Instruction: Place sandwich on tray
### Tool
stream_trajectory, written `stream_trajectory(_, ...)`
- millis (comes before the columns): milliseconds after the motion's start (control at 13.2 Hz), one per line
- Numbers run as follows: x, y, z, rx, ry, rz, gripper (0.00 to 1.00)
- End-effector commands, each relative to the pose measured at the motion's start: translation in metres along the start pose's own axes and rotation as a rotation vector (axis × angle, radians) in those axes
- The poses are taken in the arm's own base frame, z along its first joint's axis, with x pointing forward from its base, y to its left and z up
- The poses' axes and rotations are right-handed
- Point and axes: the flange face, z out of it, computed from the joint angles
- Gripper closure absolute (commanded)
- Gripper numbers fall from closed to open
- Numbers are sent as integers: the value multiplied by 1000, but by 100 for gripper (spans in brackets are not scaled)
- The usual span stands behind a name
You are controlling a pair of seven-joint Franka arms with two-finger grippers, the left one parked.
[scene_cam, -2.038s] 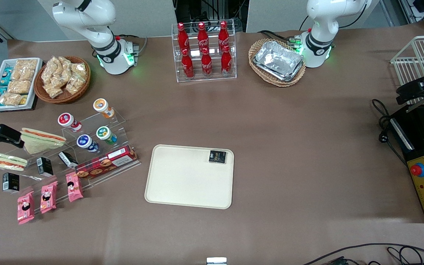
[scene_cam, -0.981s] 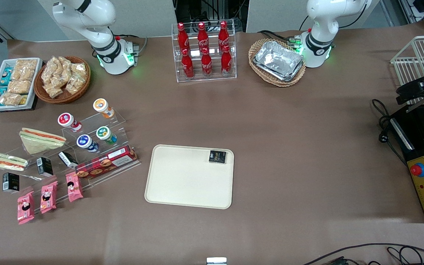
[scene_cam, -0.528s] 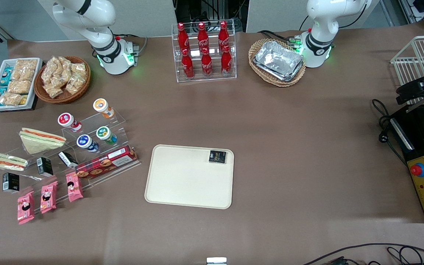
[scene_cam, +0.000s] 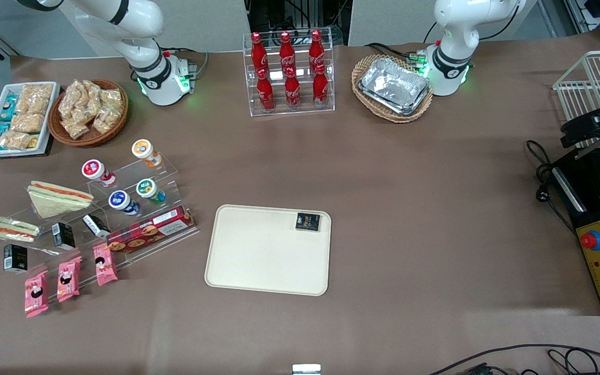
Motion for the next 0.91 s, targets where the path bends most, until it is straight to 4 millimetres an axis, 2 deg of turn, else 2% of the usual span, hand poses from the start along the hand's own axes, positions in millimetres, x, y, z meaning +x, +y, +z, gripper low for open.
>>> stream_trajectory(0,-13,5,10,8,12,-79,0)
stream_trajectory(226,-15,1,16,24,18,-183,0)
stream_trajectory(453,-31,-6,27,55,23,-205,0)
stream_trajectory(679,-48,-18,48,92,31,-162,0)
stream_trajectory(830,-60,-23,46,92,18,-100,0)
